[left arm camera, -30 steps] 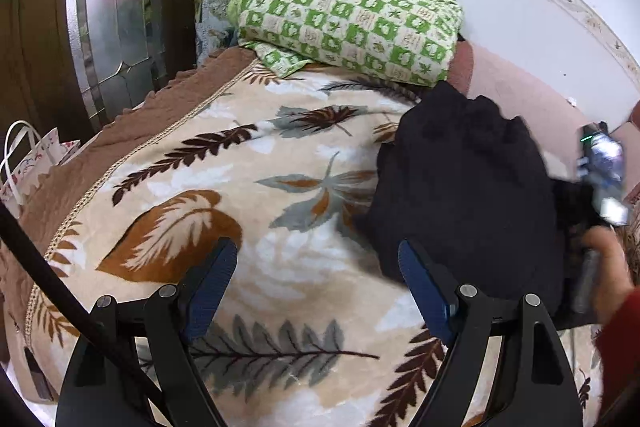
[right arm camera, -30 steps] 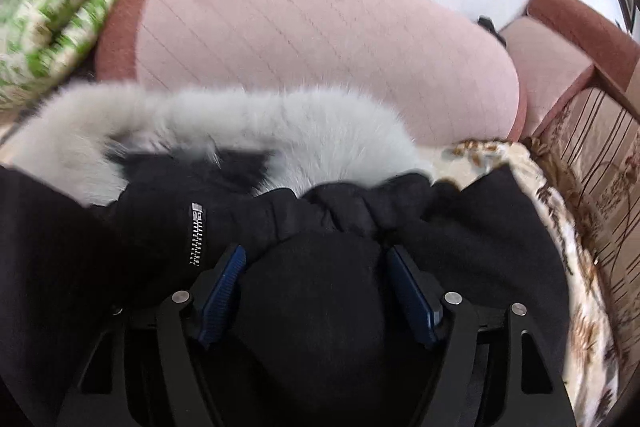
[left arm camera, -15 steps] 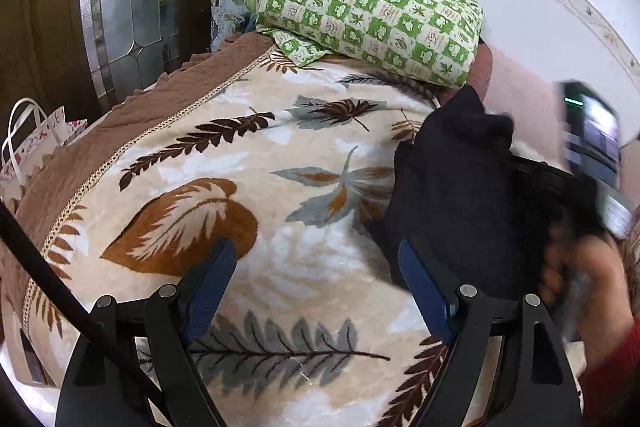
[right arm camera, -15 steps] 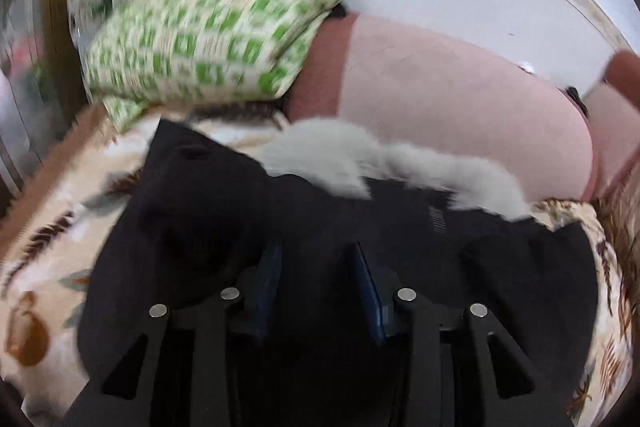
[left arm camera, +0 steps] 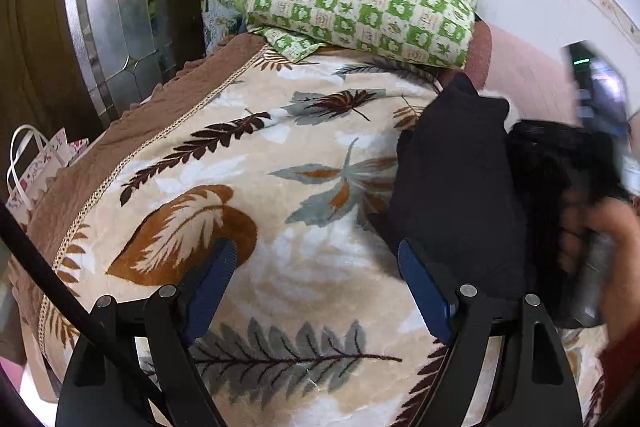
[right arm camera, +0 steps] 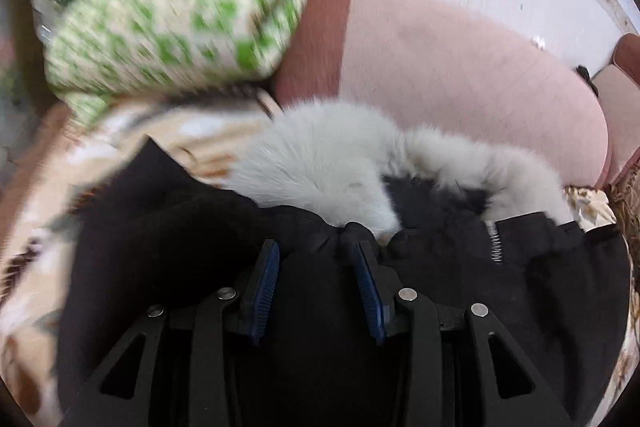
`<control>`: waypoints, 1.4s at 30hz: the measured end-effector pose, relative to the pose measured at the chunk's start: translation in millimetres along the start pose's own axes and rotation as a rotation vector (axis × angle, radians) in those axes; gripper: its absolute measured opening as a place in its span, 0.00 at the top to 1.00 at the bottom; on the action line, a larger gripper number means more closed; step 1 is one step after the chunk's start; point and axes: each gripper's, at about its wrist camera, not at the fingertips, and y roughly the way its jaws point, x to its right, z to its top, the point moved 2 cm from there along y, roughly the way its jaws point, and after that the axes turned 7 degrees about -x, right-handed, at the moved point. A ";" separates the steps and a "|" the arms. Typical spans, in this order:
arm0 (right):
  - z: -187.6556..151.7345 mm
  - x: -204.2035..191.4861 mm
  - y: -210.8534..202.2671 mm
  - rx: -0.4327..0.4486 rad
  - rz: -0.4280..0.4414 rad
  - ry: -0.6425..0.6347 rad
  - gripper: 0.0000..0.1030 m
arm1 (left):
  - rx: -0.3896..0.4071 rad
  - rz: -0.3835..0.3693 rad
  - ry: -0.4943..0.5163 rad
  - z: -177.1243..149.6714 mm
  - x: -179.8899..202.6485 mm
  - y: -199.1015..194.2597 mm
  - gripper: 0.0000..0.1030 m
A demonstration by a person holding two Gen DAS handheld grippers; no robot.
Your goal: Fold large clothes
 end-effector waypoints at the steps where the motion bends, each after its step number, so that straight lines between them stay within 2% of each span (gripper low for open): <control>1: -5.7 4.5 -11.7 0.017 0.011 -0.005 0.57 | -0.001 0.000 0.007 -1.1 2.0 -0.2 0.20; 5: -39.7 46.2 -50.7 0.064 0.007 0.011 0.51 | 0.005 -0.006 0.023 -6.5 11.1 -5.9 0.20; 7: -57.9 83.6 -61.6 0.071 -0.028 0.081 0.51 | 0.021 -0.006 0.036 -8.7 16.5 -11.2 0.20; 11: -92.9 171.7 -61.1 0.013 -0.098 0.278 0.51 | 0.057 -0.014 0.070 -12.3 28.8 -21.0 0.20; 13: -110.9 210.2 -65.9 0.011 -0.055 0.386 0.51 | 0.067 -0.020 0.080 -12.9 33.9 -24.3 0.20; 16: -134.3 241.8 -87.0 0.042 -0.033 0.478 0.50 | 0.077 -0.019 0.091 -13.7 39.4 -25.9 0.20; 20: -166.2 255.7 -112.0 0.078 -0.057 0.519 0.38 | 0.073 -0.009 0.100 -15.9 44.1 -23.2 0.20; 25: -207.3 262.9 -123.4 0.073 0.022 0.582 0.36 | 0.053 -0.024 0.093 -19.4 47.5 -17.4 0.20; 30: -206.4 264.4 -121.5 0.071 0.093 0.586 0.30 | 0.041 -0.019 0.091 -24.1 51.3 -10.3 0.20; 35: -201.8 256.0 -122.1 0.102 0.076 0.546 0.18 | 0.007 -0.018 0.104 -27.3 56.2 1.8 0.20; 42: -204.4 262.3 -119.4 0.088 0.088 0.563 0.15 | -0.038 -0.037 0.092 -27.3 53.9 11.4 0.20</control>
